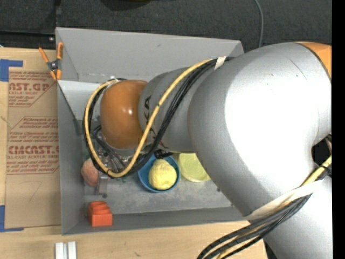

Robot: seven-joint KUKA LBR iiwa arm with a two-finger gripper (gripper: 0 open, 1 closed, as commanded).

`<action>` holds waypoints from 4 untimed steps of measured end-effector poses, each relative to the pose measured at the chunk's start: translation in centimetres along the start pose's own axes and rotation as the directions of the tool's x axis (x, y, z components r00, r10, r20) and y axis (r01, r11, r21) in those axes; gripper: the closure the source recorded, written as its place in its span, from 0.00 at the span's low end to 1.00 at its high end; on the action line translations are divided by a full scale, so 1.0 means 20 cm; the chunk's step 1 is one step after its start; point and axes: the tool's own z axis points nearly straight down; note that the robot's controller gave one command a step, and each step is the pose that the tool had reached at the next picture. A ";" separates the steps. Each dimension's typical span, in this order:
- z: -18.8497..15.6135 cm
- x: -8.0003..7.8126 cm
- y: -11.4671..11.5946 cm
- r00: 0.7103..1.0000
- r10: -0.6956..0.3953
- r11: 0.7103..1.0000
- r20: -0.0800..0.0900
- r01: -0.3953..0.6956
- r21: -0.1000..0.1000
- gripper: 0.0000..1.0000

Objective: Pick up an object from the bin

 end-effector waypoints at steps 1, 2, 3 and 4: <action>0.00 0.00 0.00 1.000 0.000 1.000 0.000 0.000 0.000 1.00; -0.01 0.00 0.00 1.000 0.000 1.000 -0.001 0.000 0.001 1.00; -0.07 0.01 0.00 1.000 0.000 1.000 -0.008 0.000 0.003 1.00; -0.14 0.01 0.00 1.000 -0.001 1.000 -0.002 0.001 0.000 1.00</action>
Offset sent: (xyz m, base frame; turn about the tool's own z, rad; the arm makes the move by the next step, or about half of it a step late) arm 0.0000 0.0001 0.0172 0.0000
